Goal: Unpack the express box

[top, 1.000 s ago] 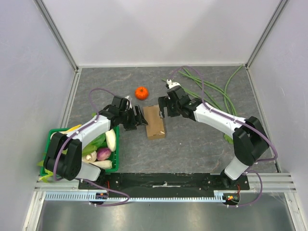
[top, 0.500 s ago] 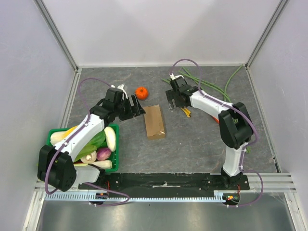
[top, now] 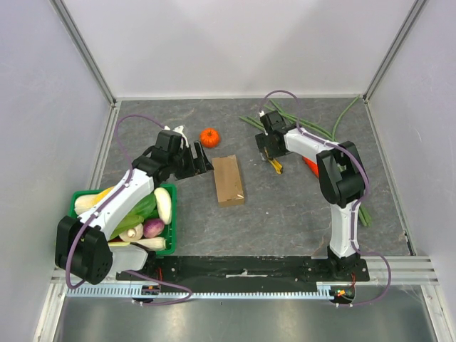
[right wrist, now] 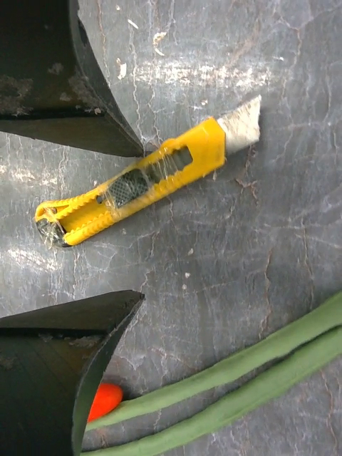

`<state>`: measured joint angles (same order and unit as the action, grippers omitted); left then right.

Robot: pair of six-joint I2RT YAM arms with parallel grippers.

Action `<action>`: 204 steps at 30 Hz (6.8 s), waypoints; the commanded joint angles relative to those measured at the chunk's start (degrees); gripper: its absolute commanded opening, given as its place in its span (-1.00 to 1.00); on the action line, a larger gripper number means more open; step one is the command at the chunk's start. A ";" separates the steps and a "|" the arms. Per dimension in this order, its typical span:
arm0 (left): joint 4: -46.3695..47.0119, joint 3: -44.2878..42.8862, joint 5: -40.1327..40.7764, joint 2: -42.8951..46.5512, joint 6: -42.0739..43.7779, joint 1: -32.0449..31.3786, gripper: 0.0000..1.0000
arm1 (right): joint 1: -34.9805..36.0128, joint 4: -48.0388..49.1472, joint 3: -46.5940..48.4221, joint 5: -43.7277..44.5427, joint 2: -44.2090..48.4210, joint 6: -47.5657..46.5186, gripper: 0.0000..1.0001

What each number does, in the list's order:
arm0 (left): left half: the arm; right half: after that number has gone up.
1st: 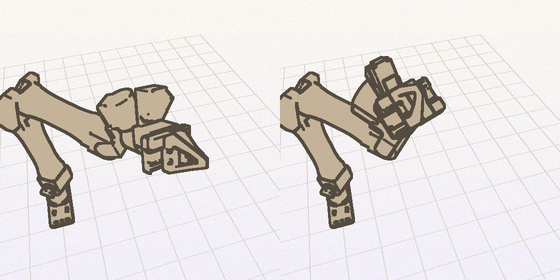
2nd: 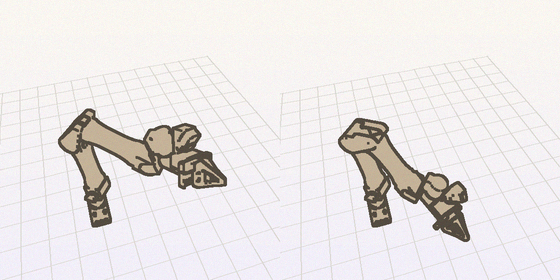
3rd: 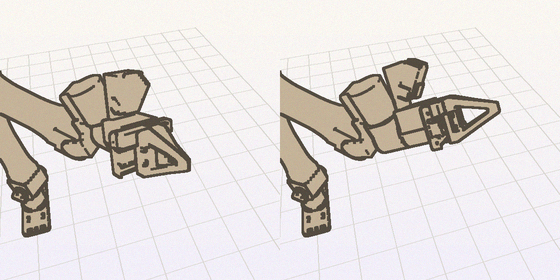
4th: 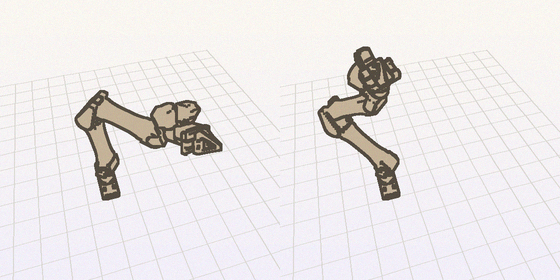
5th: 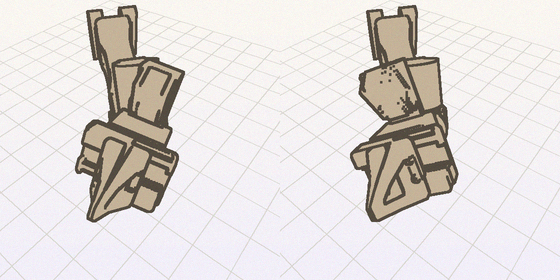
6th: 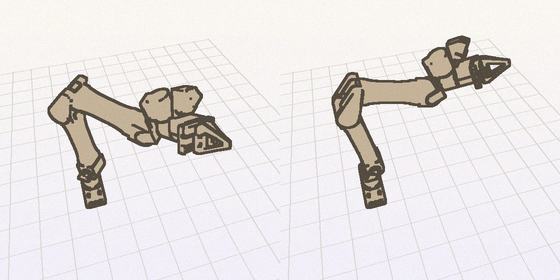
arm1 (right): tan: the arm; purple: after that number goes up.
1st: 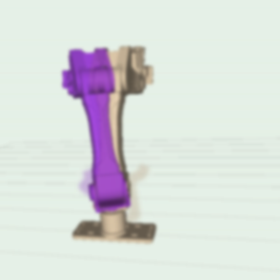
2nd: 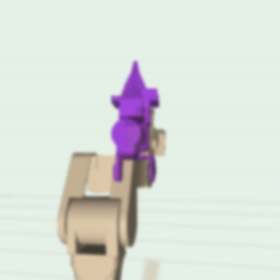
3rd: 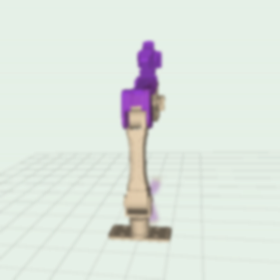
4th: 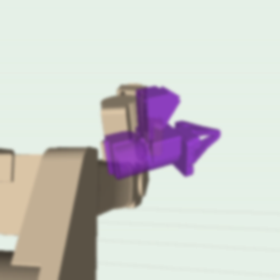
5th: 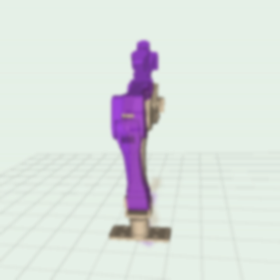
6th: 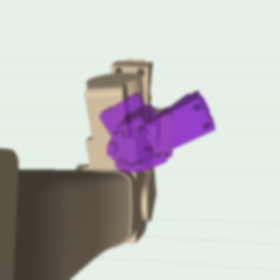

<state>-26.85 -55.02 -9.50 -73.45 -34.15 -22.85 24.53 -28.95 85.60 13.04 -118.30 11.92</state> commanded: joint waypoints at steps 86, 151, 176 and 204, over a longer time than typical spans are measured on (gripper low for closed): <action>2.51 -22.58 -38.84 -9.35 -2.76 4.66 -0.96 | 23.28 6.79 -6.50 -8.83 38.84 5.20 0.96; 76.42 1.24 -26.19 15.62 -31.77 4.13 -0.97 | 16.07 55.23 -5.10 -43.80 41.84 44.24 -0.15; 69.49 1.67 -27.86 17.28 -29.84 4.22 -0.96 | 16.33 42.93 -1.05 -42.04 41.31 37.12 -1.00; 72.55 3.52 -25.92 16.94 -31.77 4.13 -0.96 | 17.21 47.41 -2.81 -47.67 42.36 39.32 0.00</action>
<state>43.53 -51.31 -35.86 -55.79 -66.52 -18.48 40.99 16.01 81.91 -32.12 -76.90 51.35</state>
